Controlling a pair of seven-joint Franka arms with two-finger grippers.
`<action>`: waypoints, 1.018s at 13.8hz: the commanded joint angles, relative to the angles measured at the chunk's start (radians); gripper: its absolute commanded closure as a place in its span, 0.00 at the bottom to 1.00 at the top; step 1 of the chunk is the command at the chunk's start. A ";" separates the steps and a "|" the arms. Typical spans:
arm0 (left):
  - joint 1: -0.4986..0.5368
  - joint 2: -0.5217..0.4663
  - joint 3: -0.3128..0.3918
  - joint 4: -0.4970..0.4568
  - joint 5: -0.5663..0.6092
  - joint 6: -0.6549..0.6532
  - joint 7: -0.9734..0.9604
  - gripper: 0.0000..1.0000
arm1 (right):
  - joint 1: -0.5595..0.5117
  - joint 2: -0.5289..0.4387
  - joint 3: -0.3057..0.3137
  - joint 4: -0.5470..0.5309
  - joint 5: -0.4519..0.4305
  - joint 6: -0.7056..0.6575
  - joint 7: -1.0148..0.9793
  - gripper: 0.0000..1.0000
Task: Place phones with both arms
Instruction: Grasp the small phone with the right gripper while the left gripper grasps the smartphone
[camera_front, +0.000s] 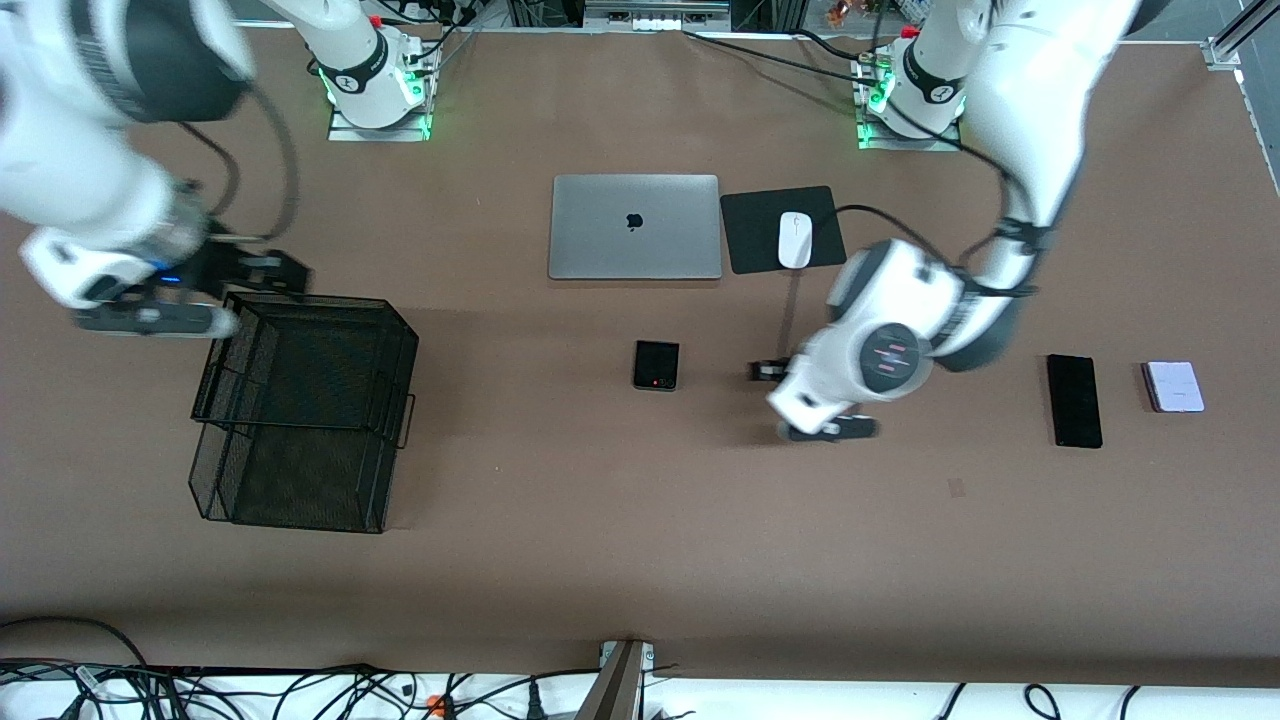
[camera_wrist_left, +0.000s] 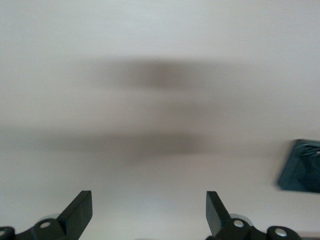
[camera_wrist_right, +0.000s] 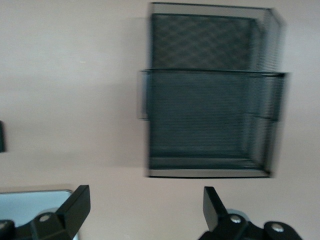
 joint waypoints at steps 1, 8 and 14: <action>0.056 -0.054 0.012 -0.036 0.097 -0.126 0.076 0.00 | 0.167 0.131 -0.010 0.091 0.040 0.052 0.236 0.00; 0.351 -0.026 0.019 -0.166 0.335 0.015 0.126 0.00 | 0.489 0.522 -0.012 0.397 0.045 0.254 0.777 0.00; 0.600 0.052 0.009 -0.208 0.530 0.306 0.388 0.00 | 0.551 0.698 -0.013 0.377 -0.023 0.470 0.828 0.00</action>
